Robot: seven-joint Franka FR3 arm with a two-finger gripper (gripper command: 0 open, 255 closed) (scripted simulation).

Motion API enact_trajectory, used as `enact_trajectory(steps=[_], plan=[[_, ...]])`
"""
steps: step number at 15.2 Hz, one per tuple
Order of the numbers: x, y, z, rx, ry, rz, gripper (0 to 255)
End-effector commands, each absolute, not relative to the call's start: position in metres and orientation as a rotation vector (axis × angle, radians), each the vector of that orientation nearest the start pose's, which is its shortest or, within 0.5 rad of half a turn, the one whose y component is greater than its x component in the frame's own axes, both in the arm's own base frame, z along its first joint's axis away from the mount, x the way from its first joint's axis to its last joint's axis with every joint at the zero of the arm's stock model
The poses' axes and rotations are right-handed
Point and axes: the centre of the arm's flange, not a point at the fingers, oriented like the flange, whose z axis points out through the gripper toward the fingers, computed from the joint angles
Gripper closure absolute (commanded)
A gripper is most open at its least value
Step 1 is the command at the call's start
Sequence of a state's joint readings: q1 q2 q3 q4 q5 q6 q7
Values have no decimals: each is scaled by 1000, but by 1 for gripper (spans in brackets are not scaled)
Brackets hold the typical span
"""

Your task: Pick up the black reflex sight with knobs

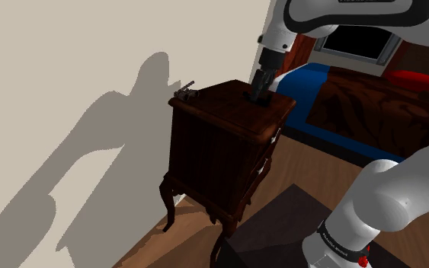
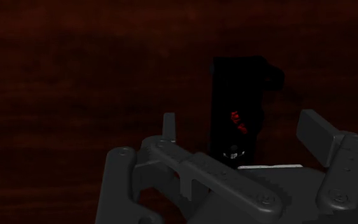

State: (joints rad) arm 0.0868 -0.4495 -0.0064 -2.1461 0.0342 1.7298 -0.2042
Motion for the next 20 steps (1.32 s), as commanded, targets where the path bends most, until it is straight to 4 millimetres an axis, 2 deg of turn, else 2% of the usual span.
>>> enact_trajectory(steps=[1, 2, 11, 20], plan=[[418, 37, 580, -3076, -434, -56, 0], [419, 37, 580, -3076, -434, -56, 255], [418, 37, 580, -3076, -434, -56, 255], [418, 37, 627, -3076, -434, -56, 255]])
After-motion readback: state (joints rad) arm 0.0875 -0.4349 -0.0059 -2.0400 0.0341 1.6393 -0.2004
